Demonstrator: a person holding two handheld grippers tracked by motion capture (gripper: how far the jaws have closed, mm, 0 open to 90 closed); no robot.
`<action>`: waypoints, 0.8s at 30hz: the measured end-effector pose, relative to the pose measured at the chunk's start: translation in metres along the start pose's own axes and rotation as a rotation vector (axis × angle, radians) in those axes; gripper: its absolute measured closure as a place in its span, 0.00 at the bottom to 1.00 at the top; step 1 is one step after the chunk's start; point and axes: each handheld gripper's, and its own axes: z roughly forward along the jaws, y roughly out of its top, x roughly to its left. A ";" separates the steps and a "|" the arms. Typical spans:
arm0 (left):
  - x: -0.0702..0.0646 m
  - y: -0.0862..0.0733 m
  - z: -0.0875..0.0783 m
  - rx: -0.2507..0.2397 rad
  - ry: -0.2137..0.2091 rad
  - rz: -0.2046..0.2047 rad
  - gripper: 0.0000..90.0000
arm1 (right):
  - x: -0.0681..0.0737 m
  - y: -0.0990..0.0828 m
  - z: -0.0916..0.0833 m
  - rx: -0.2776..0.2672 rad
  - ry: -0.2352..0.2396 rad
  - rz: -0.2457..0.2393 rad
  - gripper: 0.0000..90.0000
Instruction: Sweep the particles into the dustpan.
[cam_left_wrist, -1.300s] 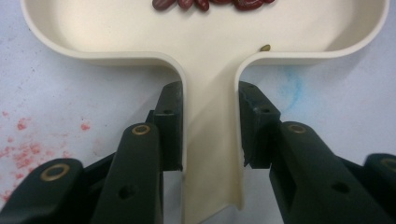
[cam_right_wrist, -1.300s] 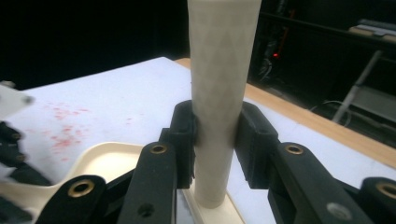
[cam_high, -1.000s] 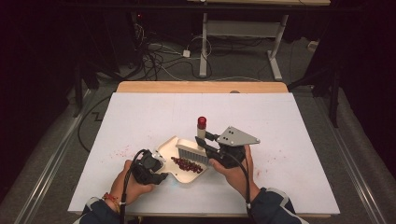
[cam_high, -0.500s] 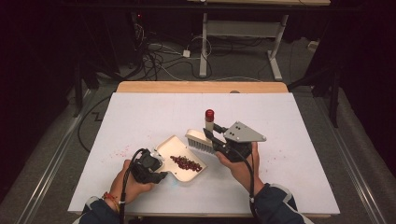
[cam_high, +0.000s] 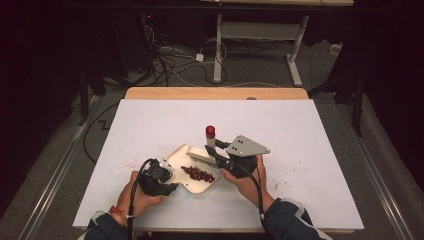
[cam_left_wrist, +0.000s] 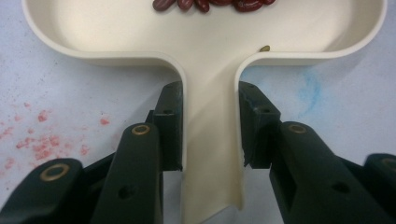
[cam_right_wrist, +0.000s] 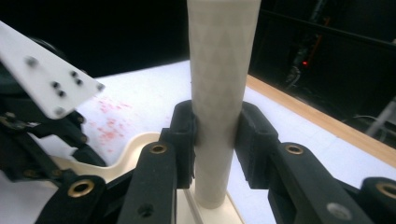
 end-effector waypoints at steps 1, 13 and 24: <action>0.000 0.000 0.000 0.000 0.001 0.000 0.71 | -0.001 0.001 -0.001 -0.002 0.008 0.008 0.78; 0.005 -0.006 -0.003 -0.005 0.005 -0.021 0.71 | -0.017 0.010 -0.019 -0.037 0.010 0.025 0.78; 0.006 -0.006 -0.002 -0.005 0.008 -0.021 0.71 | -0.046 0.010 -0.075 -0.034 -0.027 0.028 0.78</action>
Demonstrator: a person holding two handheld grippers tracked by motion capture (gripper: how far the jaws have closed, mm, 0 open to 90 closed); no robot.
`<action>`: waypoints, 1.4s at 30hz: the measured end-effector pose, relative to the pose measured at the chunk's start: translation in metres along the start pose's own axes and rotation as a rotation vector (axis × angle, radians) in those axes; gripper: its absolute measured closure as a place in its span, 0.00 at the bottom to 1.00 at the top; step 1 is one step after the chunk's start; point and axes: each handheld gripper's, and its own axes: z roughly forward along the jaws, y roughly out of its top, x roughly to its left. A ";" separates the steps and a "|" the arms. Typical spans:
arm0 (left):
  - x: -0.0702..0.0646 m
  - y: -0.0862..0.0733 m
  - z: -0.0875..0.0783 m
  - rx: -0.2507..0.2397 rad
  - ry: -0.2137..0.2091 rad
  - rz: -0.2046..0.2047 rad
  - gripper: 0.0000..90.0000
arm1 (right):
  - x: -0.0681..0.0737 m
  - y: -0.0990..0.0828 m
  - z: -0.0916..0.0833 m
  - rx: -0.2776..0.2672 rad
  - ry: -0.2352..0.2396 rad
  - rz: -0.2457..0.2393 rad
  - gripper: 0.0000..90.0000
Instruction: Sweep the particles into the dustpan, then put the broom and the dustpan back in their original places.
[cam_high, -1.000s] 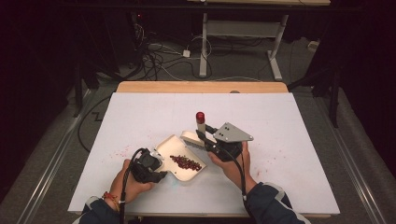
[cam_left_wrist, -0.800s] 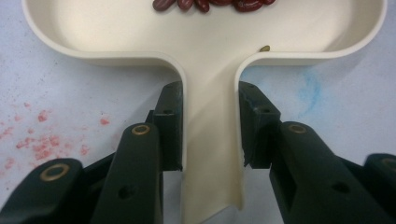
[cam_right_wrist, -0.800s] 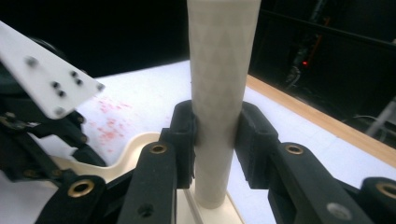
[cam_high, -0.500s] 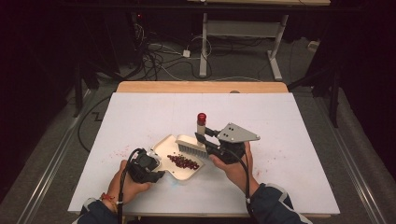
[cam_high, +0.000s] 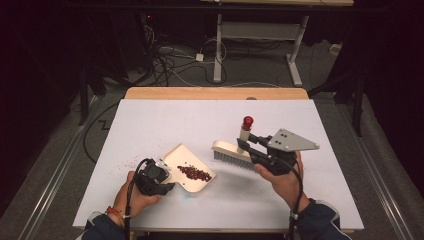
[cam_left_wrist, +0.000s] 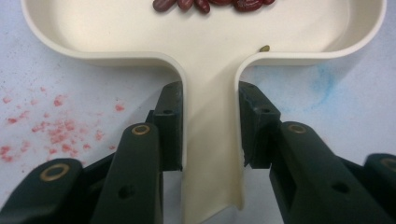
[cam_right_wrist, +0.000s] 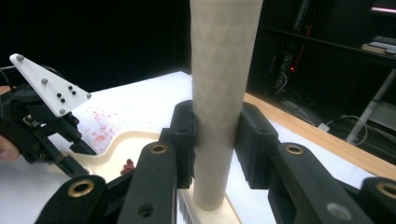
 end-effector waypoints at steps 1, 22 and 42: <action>0.000 0.000 0.000 -0.002 0.000 -0.001 0.71 | -0.003 -0.001 -0.006 0.002 -0.003 0.002 0.78; 0.018 -0.005 -0.003 -0.031 0.066 -0.086 0.71 | -0.051 -0.022 -0.094 0.148 0.050 0.041 0.78; 0.055 -0.008 0.002 -0.132 0.179 -0.318 0.71 | -0.083 -0.035 -0.061 0.264 0.115 0.120 0.78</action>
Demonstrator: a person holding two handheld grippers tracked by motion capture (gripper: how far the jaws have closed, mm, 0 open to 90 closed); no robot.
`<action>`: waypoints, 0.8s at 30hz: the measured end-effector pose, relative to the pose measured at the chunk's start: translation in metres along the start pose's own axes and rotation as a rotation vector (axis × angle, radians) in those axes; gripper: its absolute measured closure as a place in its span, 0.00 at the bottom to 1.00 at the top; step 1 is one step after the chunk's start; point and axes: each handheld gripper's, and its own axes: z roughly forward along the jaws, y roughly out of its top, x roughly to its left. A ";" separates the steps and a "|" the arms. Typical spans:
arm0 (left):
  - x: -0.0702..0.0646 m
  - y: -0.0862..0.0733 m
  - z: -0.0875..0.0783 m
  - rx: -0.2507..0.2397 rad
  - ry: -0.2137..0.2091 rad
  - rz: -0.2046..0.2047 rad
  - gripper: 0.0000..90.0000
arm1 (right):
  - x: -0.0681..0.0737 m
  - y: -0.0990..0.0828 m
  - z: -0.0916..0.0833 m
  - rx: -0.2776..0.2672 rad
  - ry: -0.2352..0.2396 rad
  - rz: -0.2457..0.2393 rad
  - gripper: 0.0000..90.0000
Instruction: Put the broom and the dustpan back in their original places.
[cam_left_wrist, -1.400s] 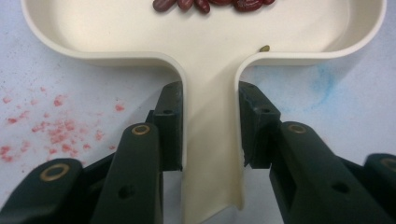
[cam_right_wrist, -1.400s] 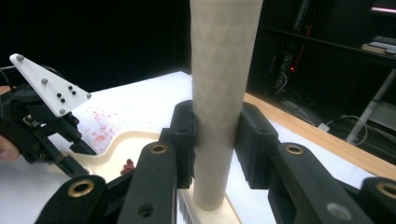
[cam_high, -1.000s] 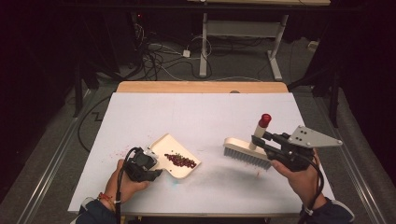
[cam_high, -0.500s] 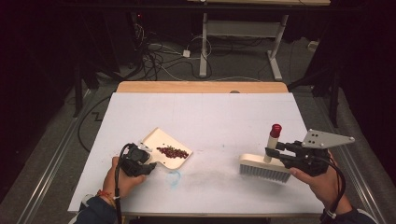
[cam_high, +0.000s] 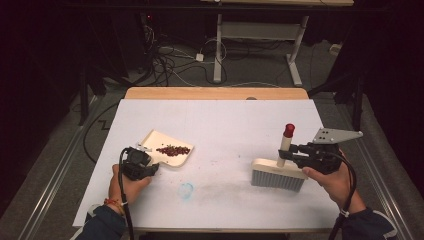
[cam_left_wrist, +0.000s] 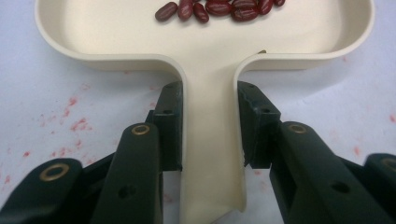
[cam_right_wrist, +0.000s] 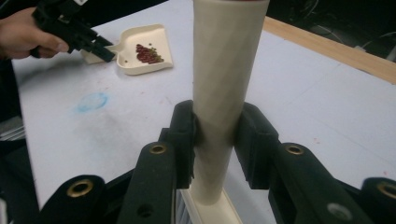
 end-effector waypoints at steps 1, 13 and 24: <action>-0.001 0.000 0.001 -0.007 0.011 -0.008 0.71 | -0.002 0.000 0.003 -0.006 -0.001 0.006 0.78; -0.011 0.000 0.003 -0.043 -0.066 -0.117 0.49 | -0.024 0.006 0.032 0.008 -0.097 0.089 0.74; -0.029 -0.020 -0.013 -0.104 -0.080 0.024 0.38 | -0.051 0.004 0.070 0.067 -0.191 0.157 0.70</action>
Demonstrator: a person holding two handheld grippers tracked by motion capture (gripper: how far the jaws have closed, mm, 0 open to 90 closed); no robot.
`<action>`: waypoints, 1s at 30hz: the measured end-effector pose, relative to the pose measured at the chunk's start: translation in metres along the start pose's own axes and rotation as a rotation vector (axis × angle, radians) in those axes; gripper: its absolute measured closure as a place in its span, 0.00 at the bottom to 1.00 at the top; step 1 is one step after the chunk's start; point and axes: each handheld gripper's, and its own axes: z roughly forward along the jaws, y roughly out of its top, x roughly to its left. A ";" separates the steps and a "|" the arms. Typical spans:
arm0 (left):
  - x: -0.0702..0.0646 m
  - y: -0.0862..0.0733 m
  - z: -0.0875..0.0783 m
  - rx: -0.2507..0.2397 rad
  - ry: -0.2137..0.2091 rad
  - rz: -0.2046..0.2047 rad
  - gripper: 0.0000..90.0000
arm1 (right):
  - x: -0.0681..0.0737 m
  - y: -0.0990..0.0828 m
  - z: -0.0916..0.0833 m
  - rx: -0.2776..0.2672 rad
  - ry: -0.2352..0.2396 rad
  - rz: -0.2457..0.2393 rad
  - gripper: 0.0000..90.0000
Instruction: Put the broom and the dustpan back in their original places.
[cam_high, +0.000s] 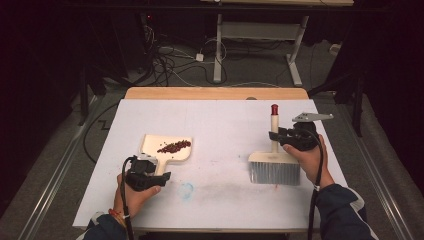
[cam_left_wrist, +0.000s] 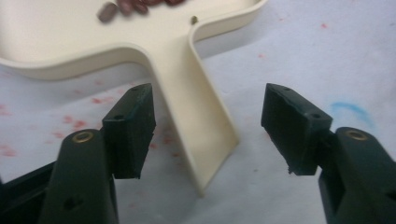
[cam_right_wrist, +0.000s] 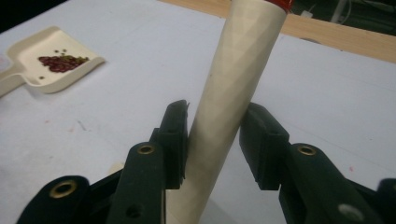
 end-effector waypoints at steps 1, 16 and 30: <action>0.000 -0.002 -0.003 -0.031 0.004 0.031 0.37 | 0.000 0.001 0.004 0.012 -0.016 -0.004 0.69; 0.000 -0.030 -0.039 -0.229 0.025 0.253 0.24 | -0.012 -0.007 0.045 0.064 -0.218 0.059 0.63; -0.003 -0.030 -0.031 -0.184 0.053 0.306 0.25 | -0.007 -0.009 0.037 -0.076 -0.235 0.010 0.43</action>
